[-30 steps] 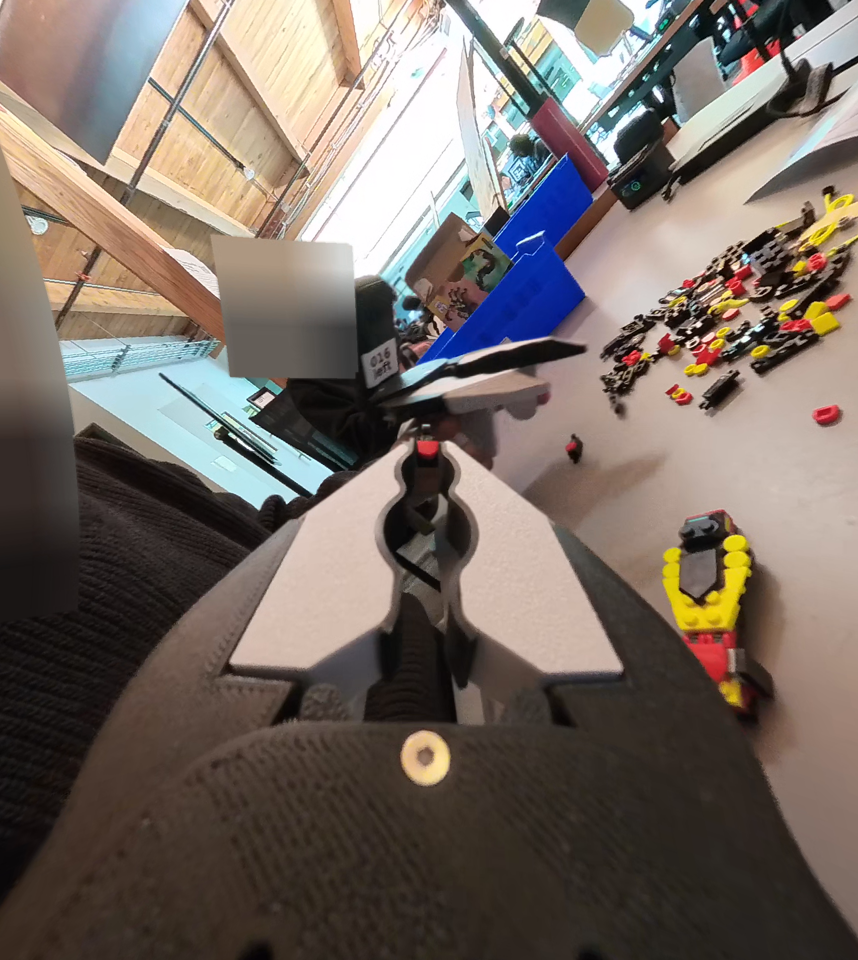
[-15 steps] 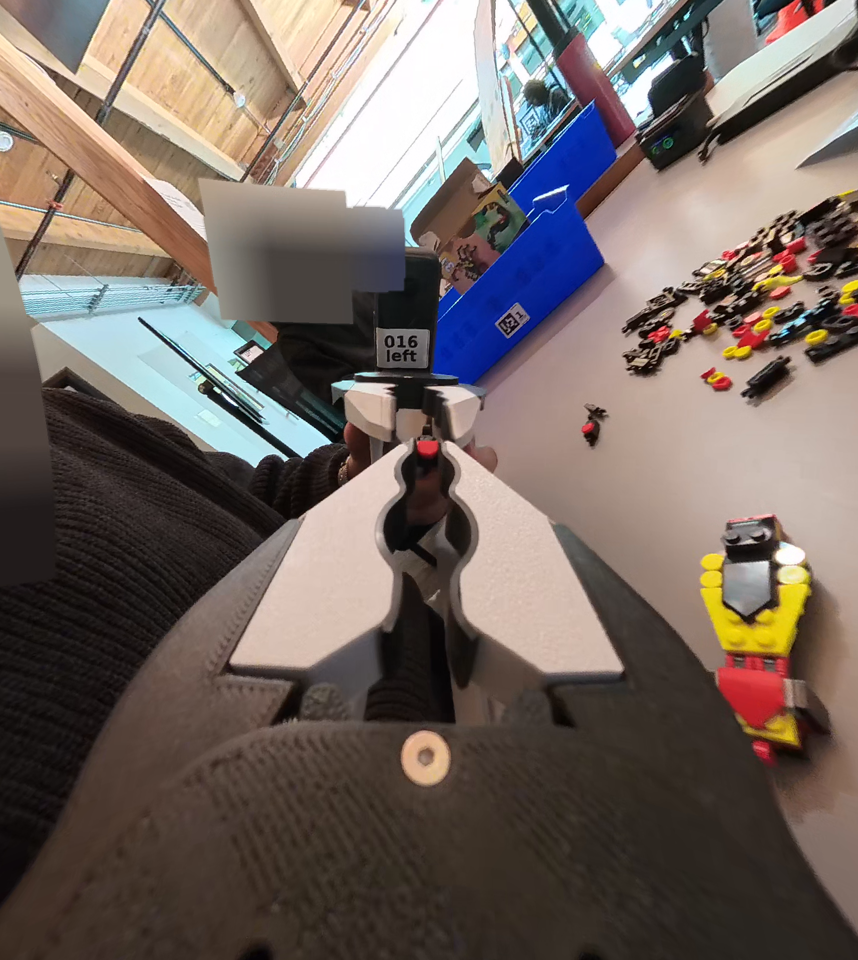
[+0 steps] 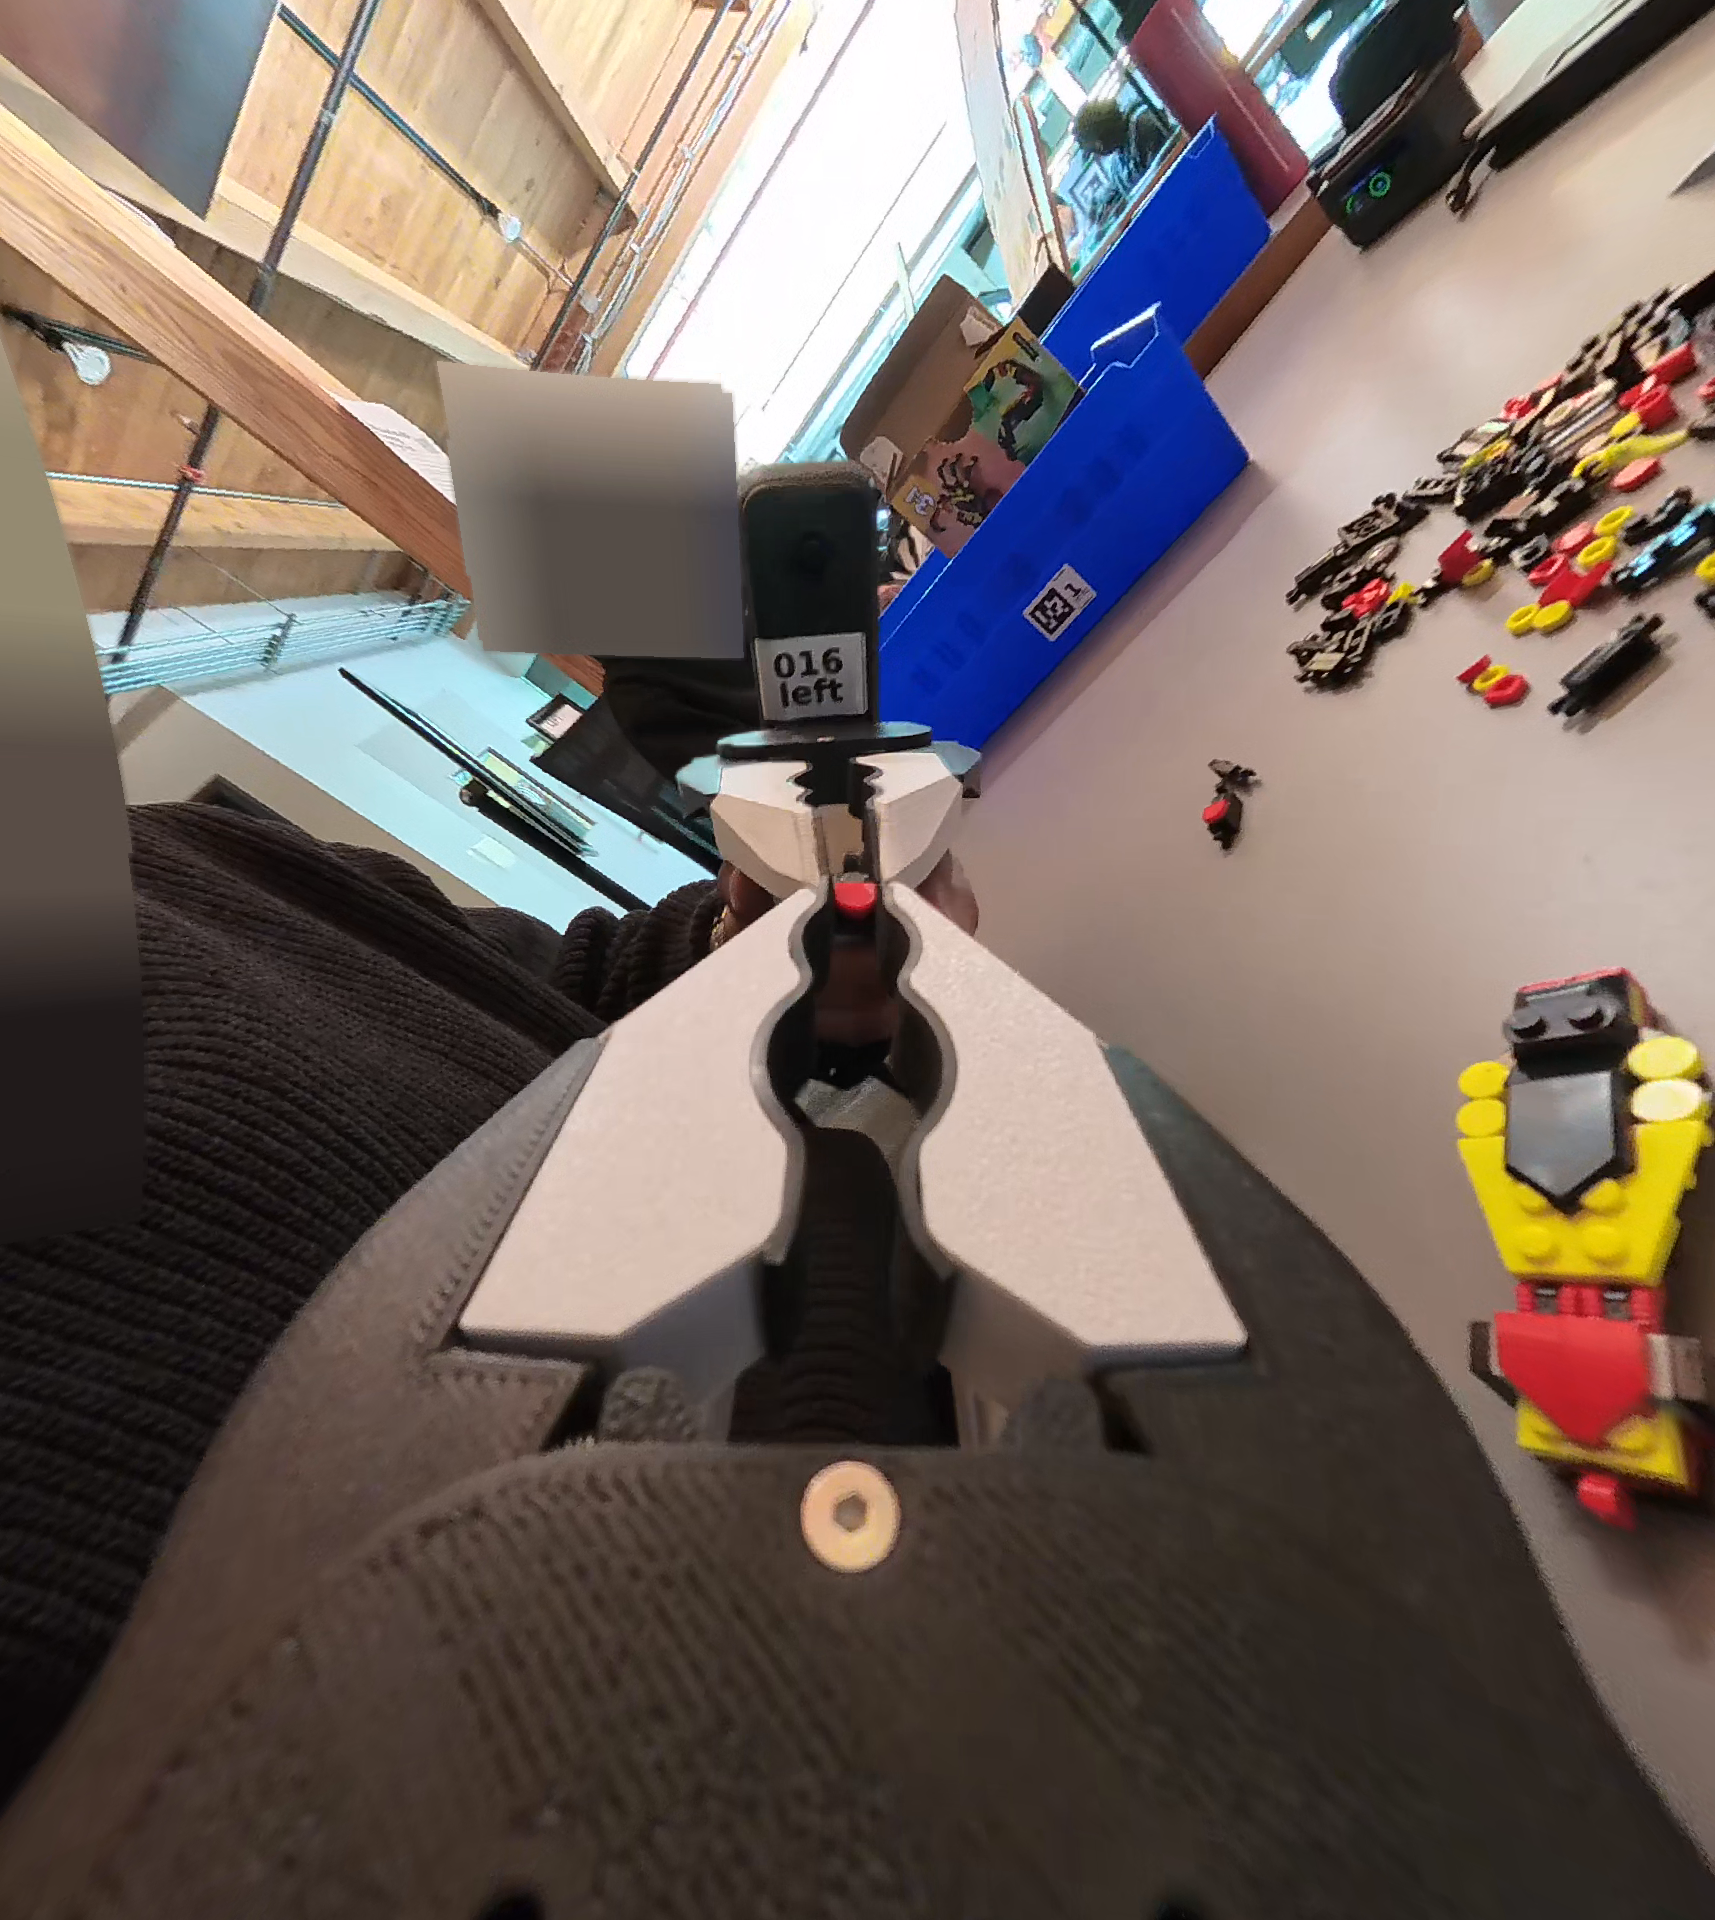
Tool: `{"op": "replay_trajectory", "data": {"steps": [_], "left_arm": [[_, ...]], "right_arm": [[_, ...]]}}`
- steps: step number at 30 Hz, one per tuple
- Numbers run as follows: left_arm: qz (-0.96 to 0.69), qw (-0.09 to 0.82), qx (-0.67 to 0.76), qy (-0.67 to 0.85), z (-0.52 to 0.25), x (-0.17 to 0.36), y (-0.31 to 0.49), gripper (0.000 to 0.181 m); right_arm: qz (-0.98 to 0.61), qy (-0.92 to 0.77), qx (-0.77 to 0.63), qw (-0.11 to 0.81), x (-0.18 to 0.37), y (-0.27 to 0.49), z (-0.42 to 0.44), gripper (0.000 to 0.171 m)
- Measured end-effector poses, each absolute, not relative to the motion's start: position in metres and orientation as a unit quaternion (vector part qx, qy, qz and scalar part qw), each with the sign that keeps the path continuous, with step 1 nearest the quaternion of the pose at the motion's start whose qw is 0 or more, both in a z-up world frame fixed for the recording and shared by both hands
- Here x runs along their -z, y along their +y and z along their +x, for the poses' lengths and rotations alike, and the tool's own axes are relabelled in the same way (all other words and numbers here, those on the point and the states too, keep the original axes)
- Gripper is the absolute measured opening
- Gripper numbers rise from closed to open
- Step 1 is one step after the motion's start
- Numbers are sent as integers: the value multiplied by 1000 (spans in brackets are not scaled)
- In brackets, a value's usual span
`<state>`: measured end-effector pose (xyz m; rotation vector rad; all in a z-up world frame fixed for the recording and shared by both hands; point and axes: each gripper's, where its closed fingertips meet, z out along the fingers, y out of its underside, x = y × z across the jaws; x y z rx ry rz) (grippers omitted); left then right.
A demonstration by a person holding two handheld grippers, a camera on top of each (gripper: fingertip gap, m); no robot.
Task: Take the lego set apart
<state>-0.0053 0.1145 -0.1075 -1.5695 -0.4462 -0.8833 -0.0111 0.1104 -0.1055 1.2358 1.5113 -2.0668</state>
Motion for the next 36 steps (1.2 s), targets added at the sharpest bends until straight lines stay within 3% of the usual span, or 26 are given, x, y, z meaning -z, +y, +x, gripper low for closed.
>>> {"op": "replay_trajectory", "data": {"steps": [9, 20, 30, 36], "left_arm": [[-720, 594, 328, -146, 0, 112, 112, 8], [-734, 589, 312, -128, 1, 116, 112, 7], [-758, 561, 316, -101, 11, 126, 107, 6], [-782, 569, 254, -31, 21, 127, 106, 4]], "right_arm": [[461, 434, 736, 239, 106, 108, -13, 5], [463, 427, 729, 268, 110, 106, -14, 6], [412, 587, 675, 170, 118, 110, -2, 11], [428, 510, 680, 307, 117, 104, 7, 8]]}}
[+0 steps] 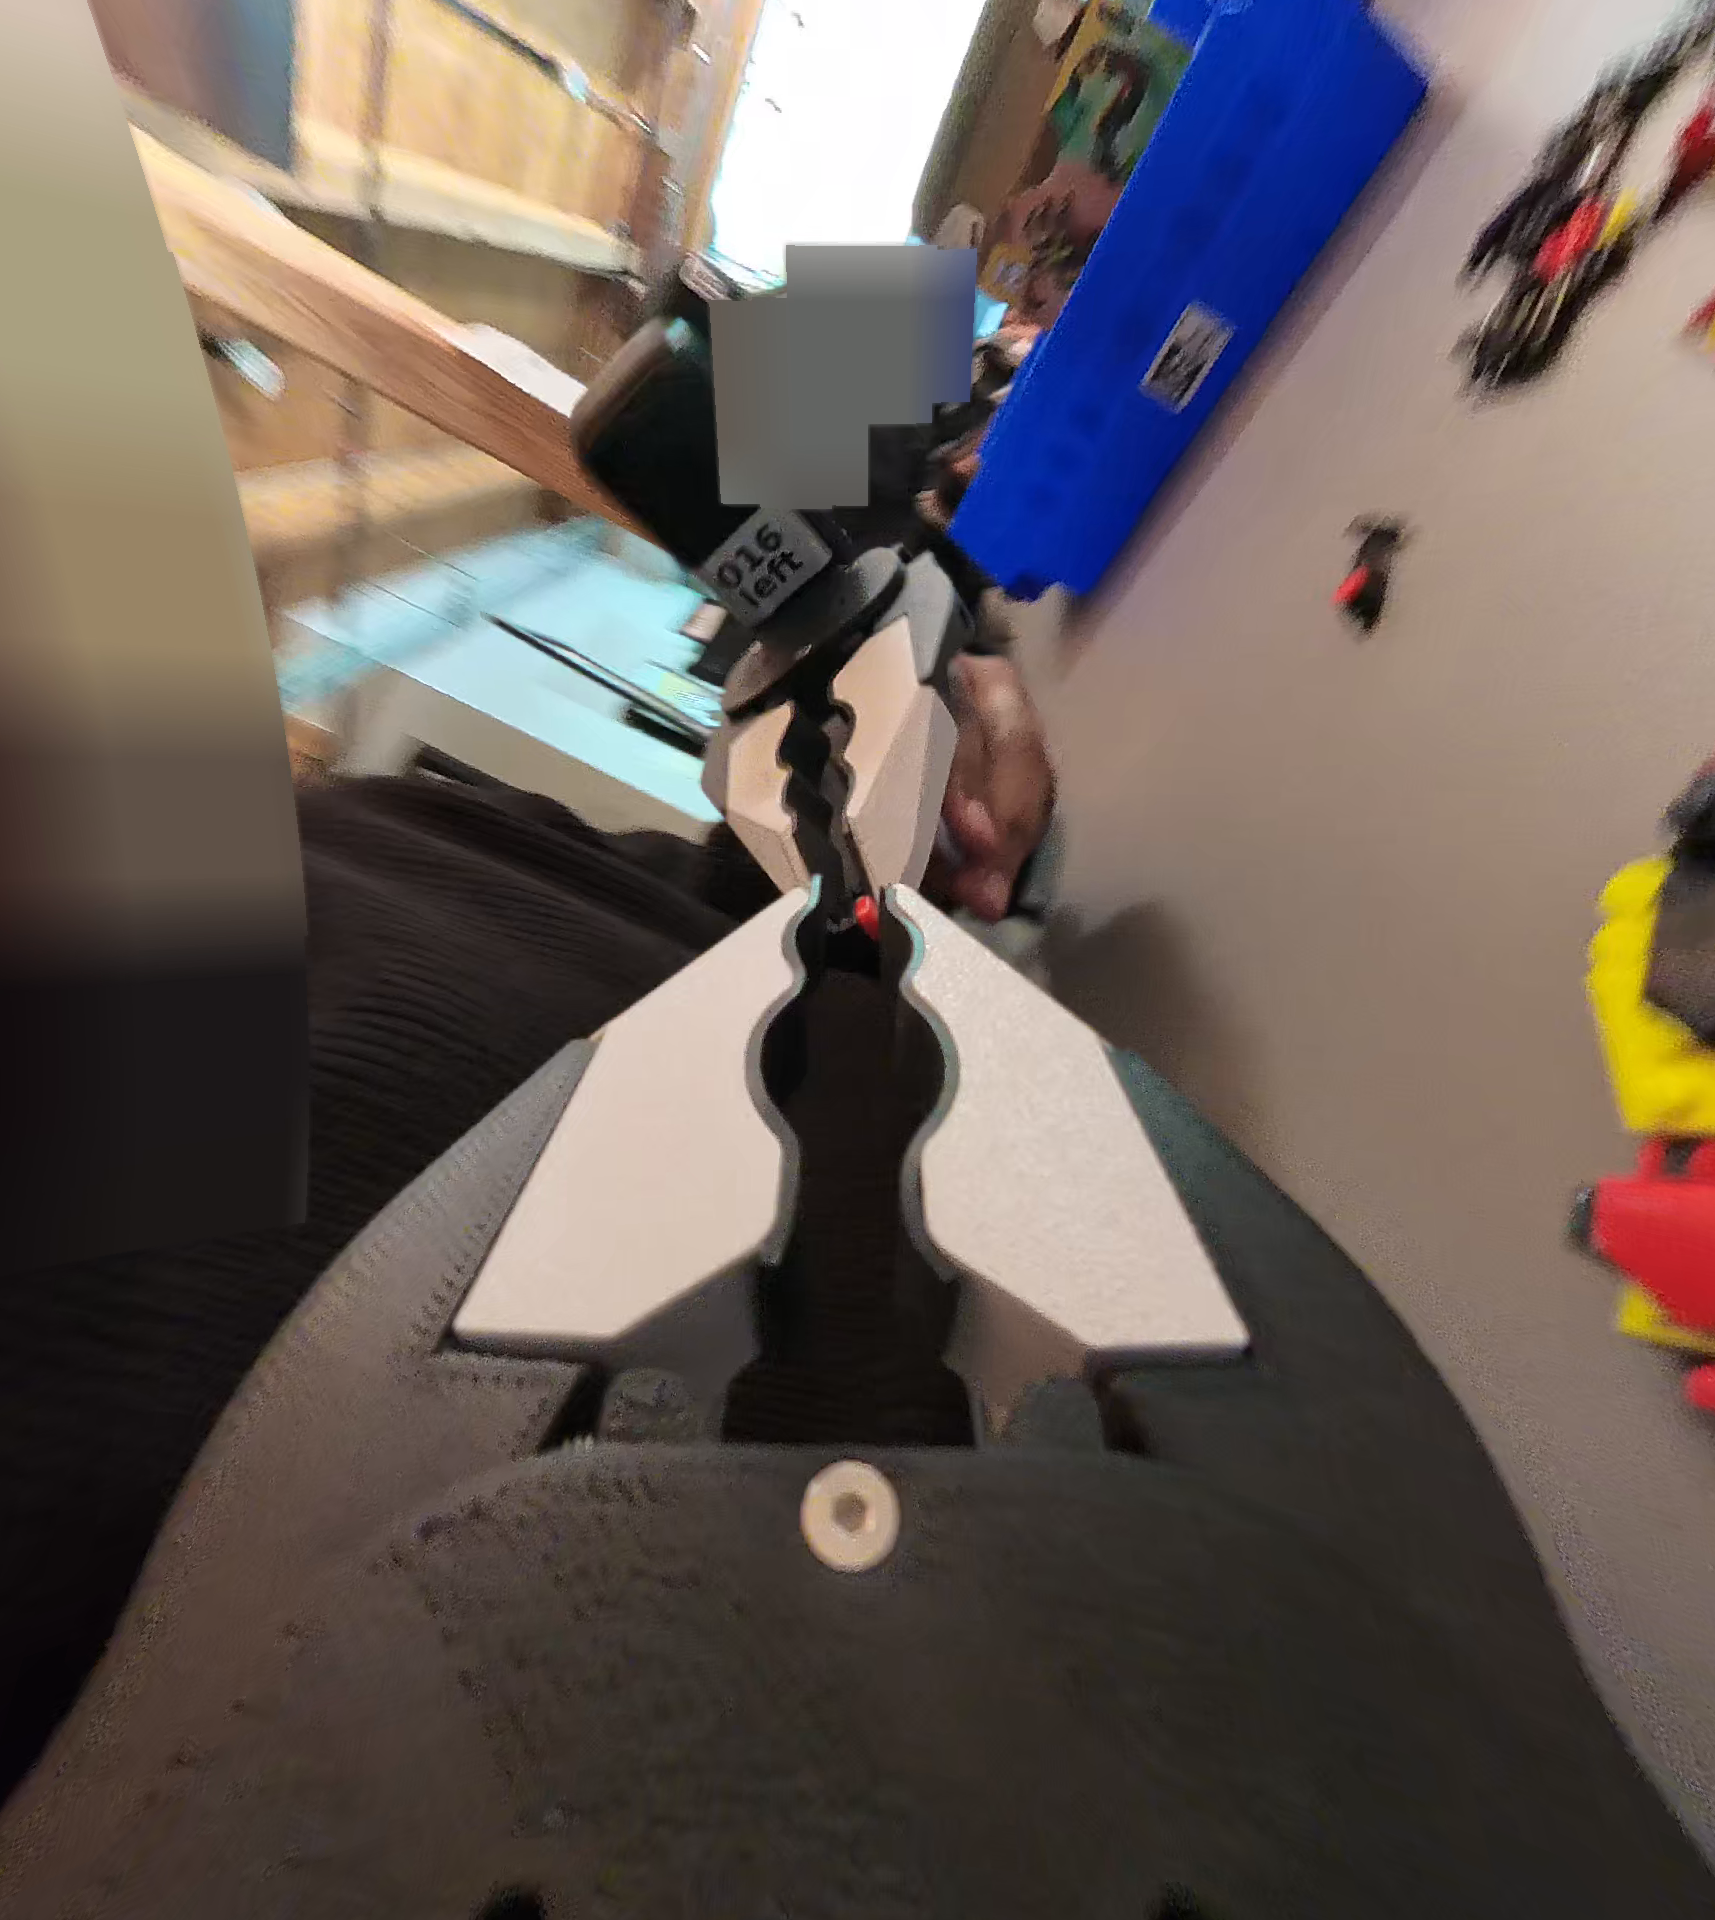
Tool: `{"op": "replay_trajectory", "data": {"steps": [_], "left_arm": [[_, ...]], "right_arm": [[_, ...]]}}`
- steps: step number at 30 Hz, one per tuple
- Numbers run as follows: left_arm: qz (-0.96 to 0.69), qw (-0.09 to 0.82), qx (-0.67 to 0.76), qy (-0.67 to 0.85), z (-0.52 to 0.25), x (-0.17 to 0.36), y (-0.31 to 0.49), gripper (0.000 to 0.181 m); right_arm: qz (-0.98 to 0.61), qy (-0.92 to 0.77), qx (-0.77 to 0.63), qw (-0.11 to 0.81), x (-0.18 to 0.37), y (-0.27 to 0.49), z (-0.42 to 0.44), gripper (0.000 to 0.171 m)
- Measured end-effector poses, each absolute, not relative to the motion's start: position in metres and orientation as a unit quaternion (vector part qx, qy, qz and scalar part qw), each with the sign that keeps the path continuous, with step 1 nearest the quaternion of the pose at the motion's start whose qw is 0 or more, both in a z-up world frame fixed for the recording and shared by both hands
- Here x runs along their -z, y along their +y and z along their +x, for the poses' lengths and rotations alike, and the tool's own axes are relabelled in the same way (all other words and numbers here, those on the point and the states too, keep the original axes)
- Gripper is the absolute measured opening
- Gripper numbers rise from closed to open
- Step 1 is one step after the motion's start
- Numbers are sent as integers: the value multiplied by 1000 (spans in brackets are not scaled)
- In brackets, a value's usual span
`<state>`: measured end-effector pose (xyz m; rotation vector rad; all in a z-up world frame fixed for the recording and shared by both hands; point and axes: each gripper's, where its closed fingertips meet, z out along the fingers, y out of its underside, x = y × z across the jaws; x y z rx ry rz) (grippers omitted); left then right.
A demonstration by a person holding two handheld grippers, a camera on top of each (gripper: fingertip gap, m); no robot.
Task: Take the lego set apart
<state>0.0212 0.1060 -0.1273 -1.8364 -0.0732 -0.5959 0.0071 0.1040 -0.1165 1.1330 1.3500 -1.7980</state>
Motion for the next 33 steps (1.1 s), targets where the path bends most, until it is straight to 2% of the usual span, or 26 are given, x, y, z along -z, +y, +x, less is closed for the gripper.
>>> {"op": "replay_trajectory", "data": {"steps": [7, 10, 12, 17, 20, 22, 33], "left_arm": [[-794, 593, 95, 94, 28, 130, 104, 4], [-787, 599, 50, 141, 33, 130, 103, 3], [-788, 596, 46, 147, 35, 130, 103, 3], [-801, 577, 35, 154, 36, 137, 103, 0], [-801, 577, 22, 161, 35, 137, 103, 0], [-801, 576, 15, 160, 34, 138, 103, 0], [-780, 612, 18, 130, 28, 125, 104, 0]], "right_arm": [[437, 475, 649, 403, 124, 94, 19, 17], [445, 436, 653, 432, 120, 95, 19, 11], [448, 444, 644, 433, 125, 93, 21, 0], [450, 455, 635, 432, 126, 93, 22, 16], [451, 472, 622, 433, 131, 93, 25, 15], [448, 462, 625, 441, 129, 93, 25, 7], [428, 456, 655, 424, 118, 97, 20, 7]]}}
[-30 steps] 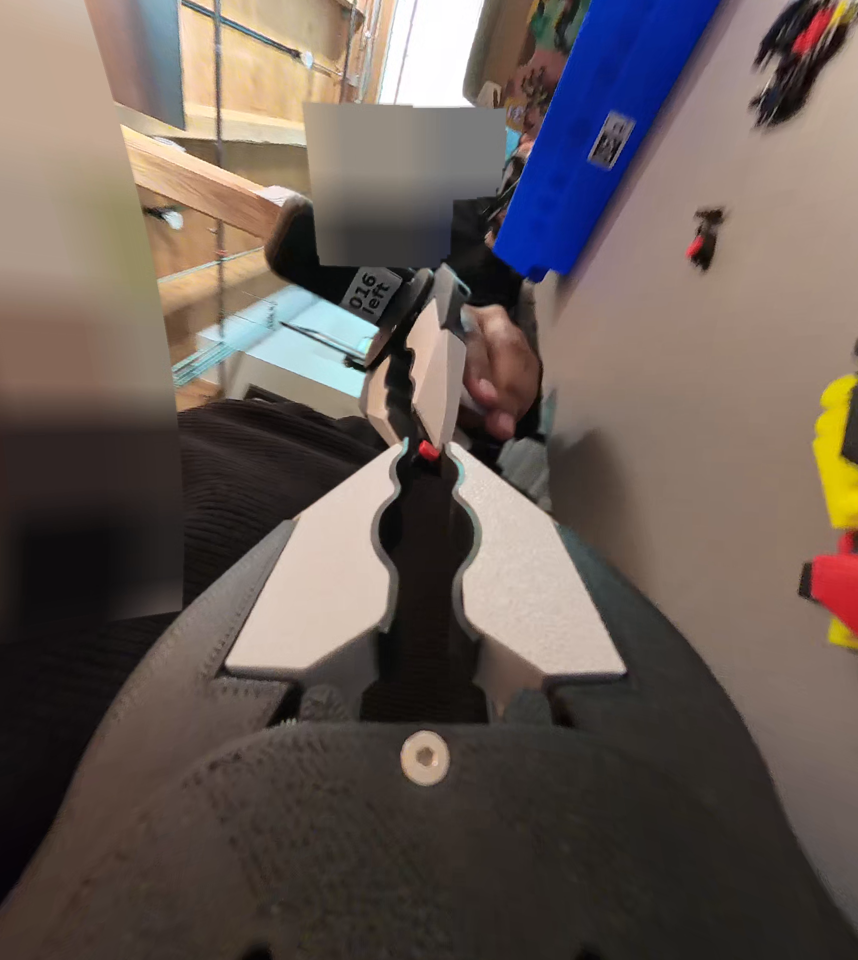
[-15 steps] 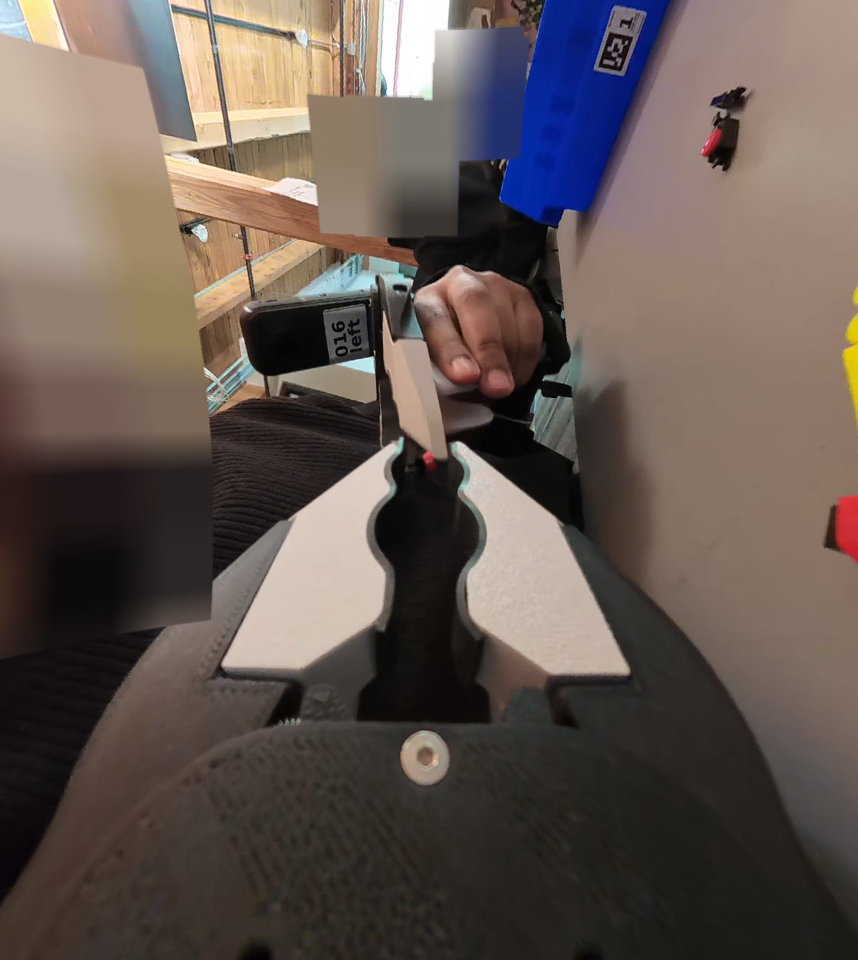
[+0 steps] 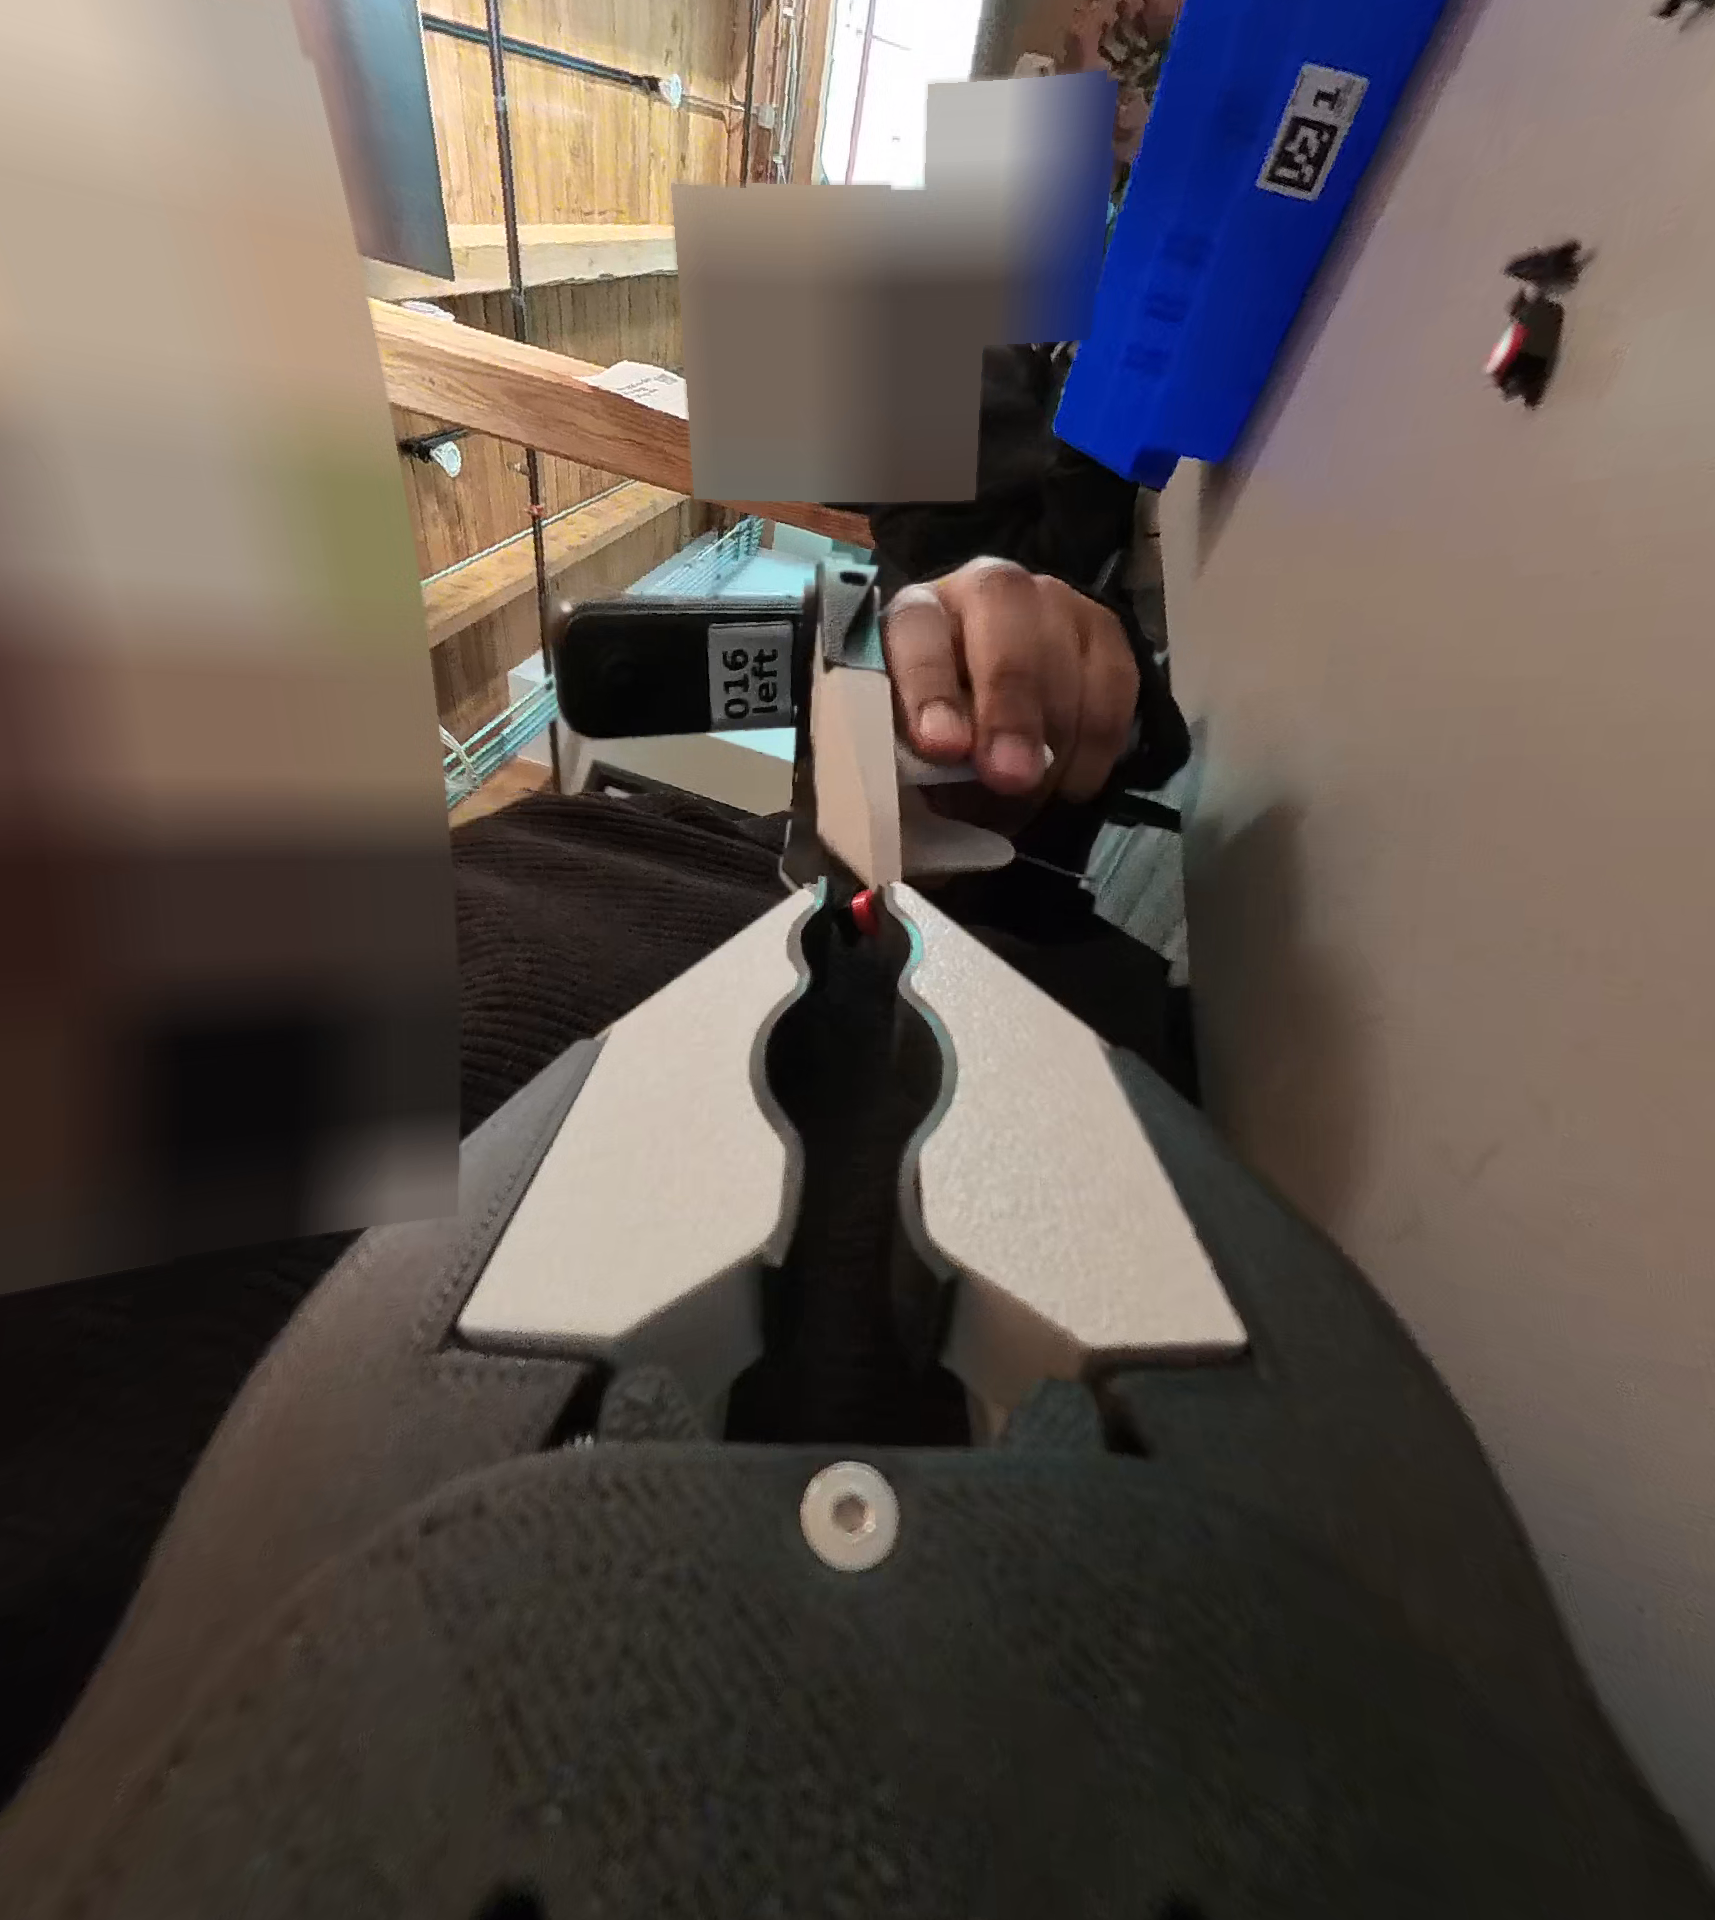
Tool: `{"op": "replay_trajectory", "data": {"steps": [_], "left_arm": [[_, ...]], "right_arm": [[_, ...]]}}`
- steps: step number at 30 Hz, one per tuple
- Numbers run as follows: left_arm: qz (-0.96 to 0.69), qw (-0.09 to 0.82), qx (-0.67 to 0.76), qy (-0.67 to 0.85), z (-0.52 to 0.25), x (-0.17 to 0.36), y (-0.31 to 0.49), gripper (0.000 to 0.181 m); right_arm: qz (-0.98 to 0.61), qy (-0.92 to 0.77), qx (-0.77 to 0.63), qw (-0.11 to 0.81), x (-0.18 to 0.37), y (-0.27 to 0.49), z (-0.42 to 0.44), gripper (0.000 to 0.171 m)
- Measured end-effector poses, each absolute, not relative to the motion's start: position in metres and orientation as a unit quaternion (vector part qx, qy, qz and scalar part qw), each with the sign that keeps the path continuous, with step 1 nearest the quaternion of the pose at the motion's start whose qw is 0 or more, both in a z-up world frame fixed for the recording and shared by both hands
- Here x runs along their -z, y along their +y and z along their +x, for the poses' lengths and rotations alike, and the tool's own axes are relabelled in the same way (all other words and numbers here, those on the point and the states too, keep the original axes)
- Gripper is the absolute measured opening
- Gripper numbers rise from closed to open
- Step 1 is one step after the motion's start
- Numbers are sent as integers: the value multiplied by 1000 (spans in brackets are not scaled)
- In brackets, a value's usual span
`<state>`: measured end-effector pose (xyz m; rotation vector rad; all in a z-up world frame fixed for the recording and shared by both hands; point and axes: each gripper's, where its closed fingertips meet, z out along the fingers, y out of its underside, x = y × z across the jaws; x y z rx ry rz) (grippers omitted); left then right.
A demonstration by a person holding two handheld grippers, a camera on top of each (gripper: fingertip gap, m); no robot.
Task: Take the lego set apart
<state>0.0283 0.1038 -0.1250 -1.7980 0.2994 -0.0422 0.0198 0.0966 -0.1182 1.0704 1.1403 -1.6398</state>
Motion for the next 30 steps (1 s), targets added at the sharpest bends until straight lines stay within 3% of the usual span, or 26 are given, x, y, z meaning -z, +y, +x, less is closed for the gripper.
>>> {"op": "replay_trajectory", "data": {"steps": [9, 14, 19, 27, 30], "left_arm": [[-762, 635, 20, 127, 29, 116, 103, 0], [-751, 644, 12, 145, 32, 111, 101, 0], [-754, 640, 4, 149, 32, 113, 102, 0], [-750, 645, 5, 148, 30, 111, 101, 0], [-750, 652, 48, 94, 23, 108, 103, 0]], "right_arm": [[405, 483, 672, 388, 112, 98, 20, 8], [408, 474, 659, 417, 114, 98, 24, 20], [403, 456, 654, 450, 113, 98, 27, 16], [399, 457, 679, 414, 106, 105, 19, 12], [372, 486, 700, 367, 98, 105, 18, 18]]}}
